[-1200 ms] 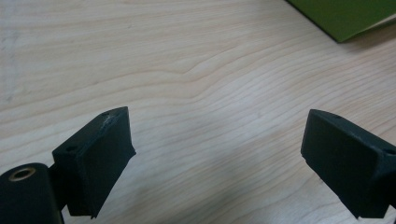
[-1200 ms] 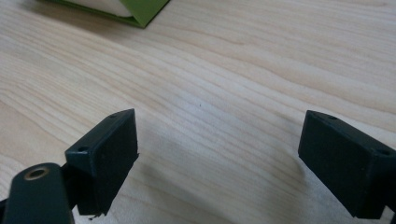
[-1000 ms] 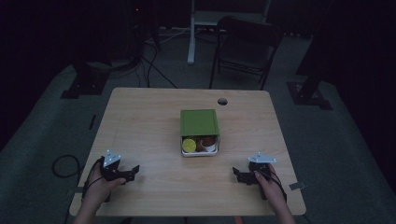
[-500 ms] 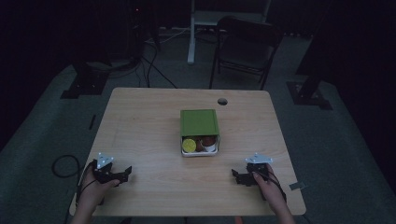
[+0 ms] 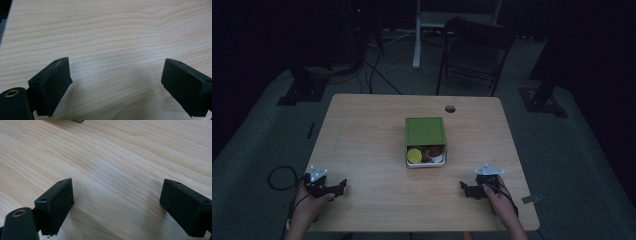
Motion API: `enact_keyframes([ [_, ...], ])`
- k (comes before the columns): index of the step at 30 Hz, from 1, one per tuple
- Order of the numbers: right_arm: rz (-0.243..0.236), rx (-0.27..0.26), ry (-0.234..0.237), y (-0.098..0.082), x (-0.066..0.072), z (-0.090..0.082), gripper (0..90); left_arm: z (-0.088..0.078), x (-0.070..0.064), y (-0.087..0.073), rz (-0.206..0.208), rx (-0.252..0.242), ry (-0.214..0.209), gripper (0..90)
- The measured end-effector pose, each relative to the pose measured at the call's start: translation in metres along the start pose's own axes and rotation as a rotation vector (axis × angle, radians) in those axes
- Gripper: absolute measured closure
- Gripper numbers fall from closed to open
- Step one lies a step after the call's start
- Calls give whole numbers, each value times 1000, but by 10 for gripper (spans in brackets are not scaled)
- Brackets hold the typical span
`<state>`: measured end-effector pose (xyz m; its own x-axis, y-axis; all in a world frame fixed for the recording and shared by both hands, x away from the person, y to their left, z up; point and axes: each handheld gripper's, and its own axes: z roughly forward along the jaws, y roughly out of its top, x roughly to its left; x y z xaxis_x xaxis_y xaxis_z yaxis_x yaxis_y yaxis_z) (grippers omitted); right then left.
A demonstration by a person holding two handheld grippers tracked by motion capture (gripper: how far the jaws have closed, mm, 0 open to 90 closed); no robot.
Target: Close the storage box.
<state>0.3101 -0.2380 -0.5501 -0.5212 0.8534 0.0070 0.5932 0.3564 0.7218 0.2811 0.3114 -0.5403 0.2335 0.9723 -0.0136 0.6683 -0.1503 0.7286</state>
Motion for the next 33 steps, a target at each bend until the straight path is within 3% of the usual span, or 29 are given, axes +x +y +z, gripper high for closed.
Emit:
enact_keyframes([
  [4, 0, 0, 0, 0, 0, 0, 114, 0, 5, -3, 0, 19, 30, 95],
  [9, 0, 0, 0, 0, 0, 0, 114, 1, 5, -6, -2, 35, 34, 96],
  [12, 0, 0, 0, 0, 0, 0, 114, 1, 6, -6, -3, 30, 34, 137],
  [27, 0, 0, 0, 0, 0, 0, 114, 2, 2, -5, -15, 32, 49, 122],
  [33, 0, -1, 0, 0, 0, 0, 114, 3, -1, -4, -40, 31, 74, 115],
])
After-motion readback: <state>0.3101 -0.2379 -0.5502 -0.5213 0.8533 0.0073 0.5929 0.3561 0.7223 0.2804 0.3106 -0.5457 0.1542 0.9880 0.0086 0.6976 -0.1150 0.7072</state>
